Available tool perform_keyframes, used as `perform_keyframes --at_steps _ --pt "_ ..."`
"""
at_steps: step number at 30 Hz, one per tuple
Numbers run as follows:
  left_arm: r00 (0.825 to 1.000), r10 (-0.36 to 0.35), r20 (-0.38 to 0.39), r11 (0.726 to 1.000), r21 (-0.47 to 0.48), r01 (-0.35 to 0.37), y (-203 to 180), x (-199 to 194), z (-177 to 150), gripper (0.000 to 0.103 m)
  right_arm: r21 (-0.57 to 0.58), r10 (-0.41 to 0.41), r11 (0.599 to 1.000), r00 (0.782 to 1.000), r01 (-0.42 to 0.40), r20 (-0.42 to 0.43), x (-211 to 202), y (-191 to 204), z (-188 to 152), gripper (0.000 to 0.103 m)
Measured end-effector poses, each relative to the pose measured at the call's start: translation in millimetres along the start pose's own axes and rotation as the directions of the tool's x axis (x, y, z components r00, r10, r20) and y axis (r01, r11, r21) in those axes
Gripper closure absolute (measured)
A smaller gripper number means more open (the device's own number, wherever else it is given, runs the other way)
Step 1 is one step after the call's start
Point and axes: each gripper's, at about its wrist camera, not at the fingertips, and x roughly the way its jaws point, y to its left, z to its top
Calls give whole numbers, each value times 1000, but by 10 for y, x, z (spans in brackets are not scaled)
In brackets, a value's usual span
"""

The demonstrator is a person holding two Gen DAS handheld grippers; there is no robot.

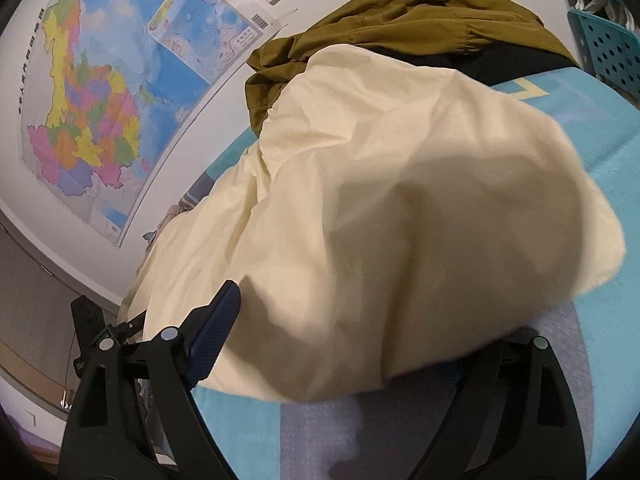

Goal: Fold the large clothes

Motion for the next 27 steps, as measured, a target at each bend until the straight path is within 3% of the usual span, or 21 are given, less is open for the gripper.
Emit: perform_keyframes --at_steps 11,13,16,18,20,21,24,27 --pt "1000 -21 3 1000 -16 21 14 14 40 13 8 11 1000 1000 -11 14 269 93 162 14" --pt "1000 -28 6 999 -29 28 39 22 76 13 8 6 1000 1000 -6 11 312 105 179 21" --pt "999 -40 18 997 -58 41 89 29 122 15 27 10 1000 1000 -10 7 363 67 213 39" --pt "999 -34 15 997 -70 35 108 48 156 24 49 35 998 999 -34 -1 396 17 236 57" --pt "999 -31 14 996 -84 32 145 55 187 38 67 64 996 998 -63 -5 412 -26 246 62" --pt "1000 -30 10 995 -90 31 167 57 199 42 62 66 996 998 -65 -7 415 -20 246 63" --pt "1000 -18 9 998 -65 18 148 71 203 41 81 83 993 997 -82 -4 425 -23 264 59" --pt "999 -39 18 997 -59 40 109 92 207 27 65 70 995 998 -70 -1 447 29 270 55"
